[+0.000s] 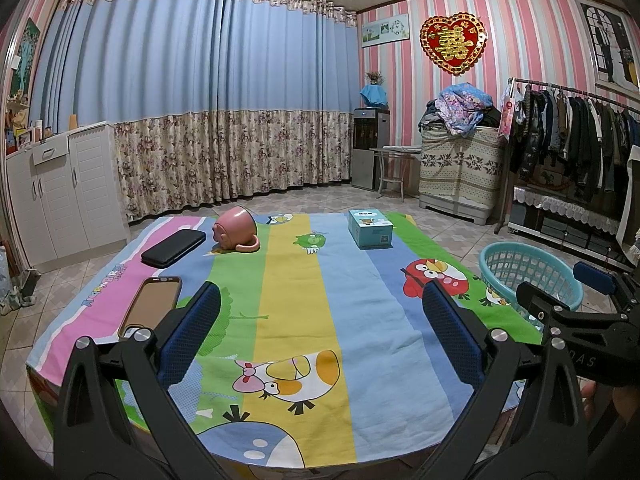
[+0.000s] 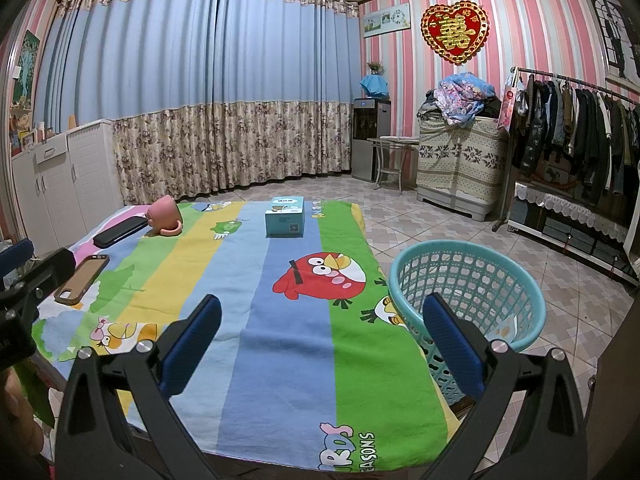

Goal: Collect trash

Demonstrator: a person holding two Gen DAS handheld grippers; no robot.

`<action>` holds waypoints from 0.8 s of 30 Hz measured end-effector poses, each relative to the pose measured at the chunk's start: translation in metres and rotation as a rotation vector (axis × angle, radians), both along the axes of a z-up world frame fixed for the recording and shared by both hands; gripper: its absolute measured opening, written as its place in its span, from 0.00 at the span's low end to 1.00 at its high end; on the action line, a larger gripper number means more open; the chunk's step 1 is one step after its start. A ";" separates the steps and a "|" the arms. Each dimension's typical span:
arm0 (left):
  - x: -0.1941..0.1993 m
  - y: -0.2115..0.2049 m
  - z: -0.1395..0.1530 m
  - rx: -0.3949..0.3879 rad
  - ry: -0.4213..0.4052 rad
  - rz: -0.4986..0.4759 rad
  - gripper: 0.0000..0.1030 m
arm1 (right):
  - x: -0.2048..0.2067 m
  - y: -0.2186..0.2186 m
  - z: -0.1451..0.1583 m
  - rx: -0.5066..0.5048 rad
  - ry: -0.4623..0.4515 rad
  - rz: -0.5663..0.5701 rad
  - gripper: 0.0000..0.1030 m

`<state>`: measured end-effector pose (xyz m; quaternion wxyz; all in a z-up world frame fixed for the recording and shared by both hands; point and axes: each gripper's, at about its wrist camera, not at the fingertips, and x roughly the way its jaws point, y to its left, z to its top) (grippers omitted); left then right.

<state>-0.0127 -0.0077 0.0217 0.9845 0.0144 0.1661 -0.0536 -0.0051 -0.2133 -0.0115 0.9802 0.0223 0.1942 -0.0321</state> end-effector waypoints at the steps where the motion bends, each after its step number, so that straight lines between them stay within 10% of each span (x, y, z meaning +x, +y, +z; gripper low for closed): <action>1: 0.000 0.000 0.000 0.000 0.000 0.000 0.95 | 0.000 0.000 0.000 0.000 0.000 0.000 0.96; 24: 0.001 0.003 -0.004 0.003 -0.006 0.009 0.95 | 0.000 -0.006 -0.002 -0.004 0.000 -0.001 0.96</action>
